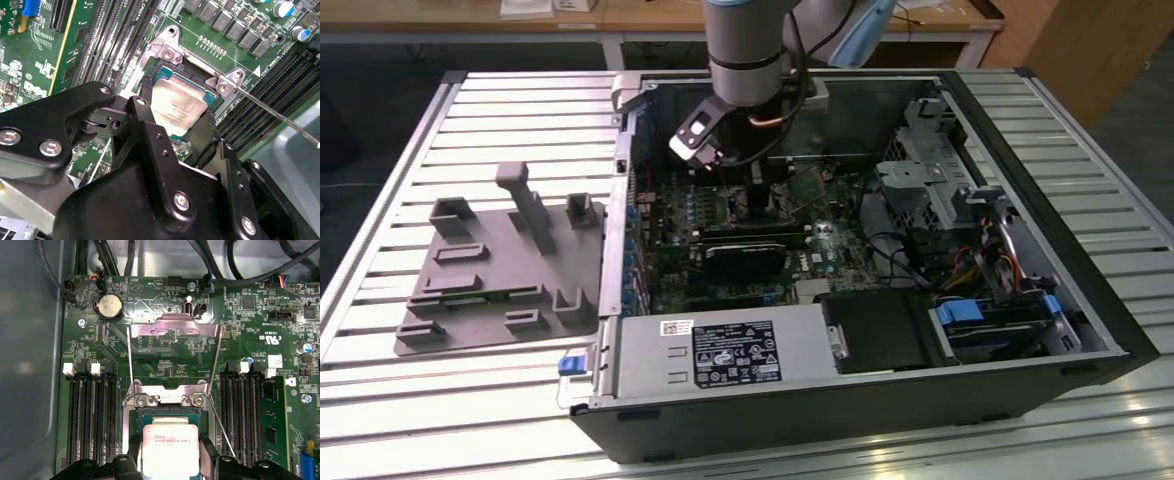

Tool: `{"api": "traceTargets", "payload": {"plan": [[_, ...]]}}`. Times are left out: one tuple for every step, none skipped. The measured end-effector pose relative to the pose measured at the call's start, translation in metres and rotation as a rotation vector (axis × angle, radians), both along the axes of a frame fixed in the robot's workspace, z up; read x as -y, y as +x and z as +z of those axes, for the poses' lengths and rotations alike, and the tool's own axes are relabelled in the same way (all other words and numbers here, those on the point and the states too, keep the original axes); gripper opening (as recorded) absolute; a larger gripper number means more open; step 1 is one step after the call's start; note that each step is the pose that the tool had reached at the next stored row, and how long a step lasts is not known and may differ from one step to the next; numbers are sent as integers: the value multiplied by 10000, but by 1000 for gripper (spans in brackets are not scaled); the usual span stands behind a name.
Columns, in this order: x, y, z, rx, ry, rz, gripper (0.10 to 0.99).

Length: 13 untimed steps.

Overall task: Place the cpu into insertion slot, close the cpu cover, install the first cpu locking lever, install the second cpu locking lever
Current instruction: 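Place the cpu into insertion slot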

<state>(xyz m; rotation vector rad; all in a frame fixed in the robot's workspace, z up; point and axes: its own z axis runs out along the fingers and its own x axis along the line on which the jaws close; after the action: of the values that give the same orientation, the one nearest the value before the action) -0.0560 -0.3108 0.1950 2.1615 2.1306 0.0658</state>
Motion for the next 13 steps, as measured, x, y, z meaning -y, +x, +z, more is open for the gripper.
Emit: {"api": "traceTargets", "payload": {"plan": [[0, 0, -8, 2, 5, 3, 537], [0, -1, -14, 2, 8, 4, 537], [1, -1, -17, 2, 13, 3, 537], [1, -2, -19, 1, 21, 2, 537], [1, -2, -20, 1, 29, 2, 537], [0, -2, -21, 1, 34, 2, 537], [0, -1, -22, 2, 36, 2, 537], [0, -1, -22, 3, 37, 2, 537], [0, -1, -22, 3, 38, 3, 537], [0, -1, -22, 3, 38, 3, 537], [0, -1, -22, 3, 37, 3, 537], [0, -1, -23, 3, 37, 3, 537], [0, -1, -23, 3, 37, 3, 537]]}}
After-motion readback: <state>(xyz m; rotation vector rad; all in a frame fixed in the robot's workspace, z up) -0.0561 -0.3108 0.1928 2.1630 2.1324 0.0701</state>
